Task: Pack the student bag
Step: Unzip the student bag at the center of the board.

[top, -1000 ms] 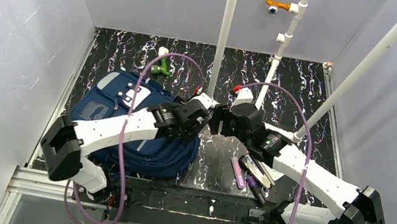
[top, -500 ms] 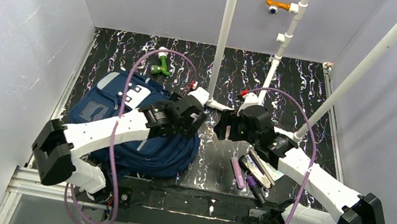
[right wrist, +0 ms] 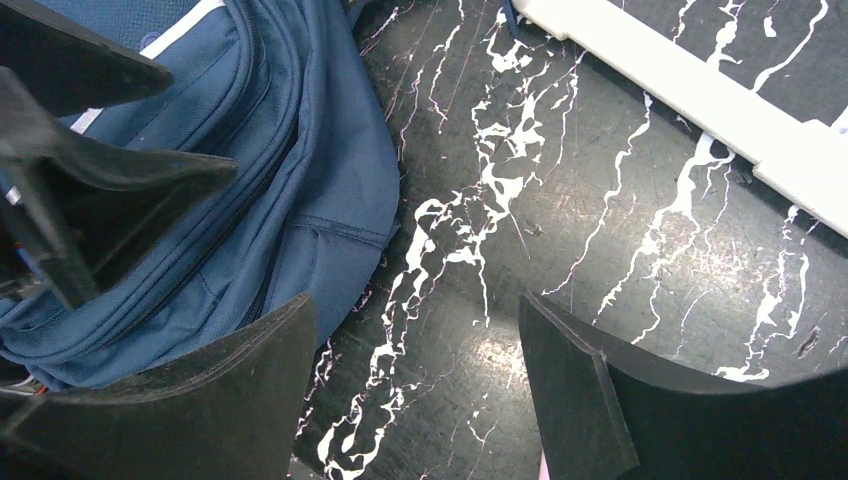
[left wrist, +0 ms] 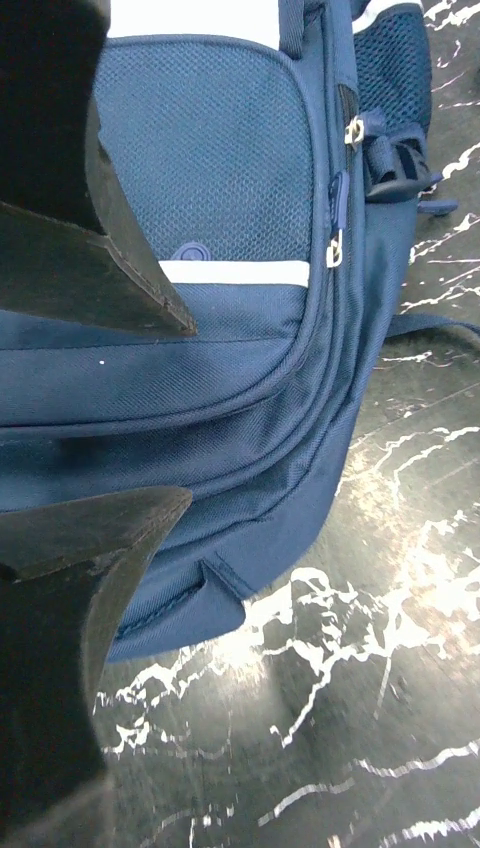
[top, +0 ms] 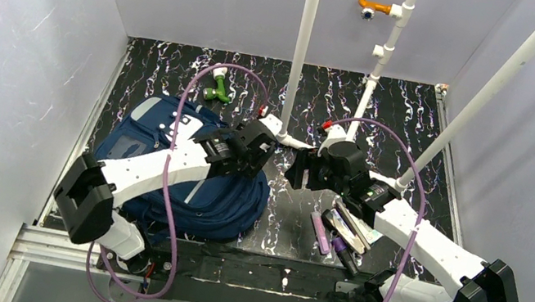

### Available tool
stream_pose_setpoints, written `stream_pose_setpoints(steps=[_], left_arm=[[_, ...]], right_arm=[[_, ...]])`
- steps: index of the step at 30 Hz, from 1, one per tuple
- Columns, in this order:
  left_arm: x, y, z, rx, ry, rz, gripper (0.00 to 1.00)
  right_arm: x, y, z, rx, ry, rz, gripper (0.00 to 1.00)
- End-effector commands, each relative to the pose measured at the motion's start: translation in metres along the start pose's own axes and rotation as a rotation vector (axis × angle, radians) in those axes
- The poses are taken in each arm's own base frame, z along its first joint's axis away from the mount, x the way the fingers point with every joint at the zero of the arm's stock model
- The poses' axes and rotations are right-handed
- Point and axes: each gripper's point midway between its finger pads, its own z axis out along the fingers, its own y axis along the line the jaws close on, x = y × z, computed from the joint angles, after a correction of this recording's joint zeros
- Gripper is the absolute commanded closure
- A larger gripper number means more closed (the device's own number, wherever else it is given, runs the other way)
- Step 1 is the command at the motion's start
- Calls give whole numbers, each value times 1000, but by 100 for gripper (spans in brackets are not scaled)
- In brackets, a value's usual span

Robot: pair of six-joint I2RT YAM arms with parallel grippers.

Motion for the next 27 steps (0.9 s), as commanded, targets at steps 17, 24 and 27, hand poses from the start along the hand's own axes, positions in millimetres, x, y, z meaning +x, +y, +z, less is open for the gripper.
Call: stream_pose_setpoints(steps=[17,24,27], left_arm=[[29,12,5,-6,4,169,100],[17,-14,-49,283,-342,101,100],[20,-15,-67,337,-450,76,100]], right_arm=[[-31,22,6,-110,-37,-32,17],[-37,68,-3,-425,33,-168,15],[-33,96,-9,-632,43,-269,17]])
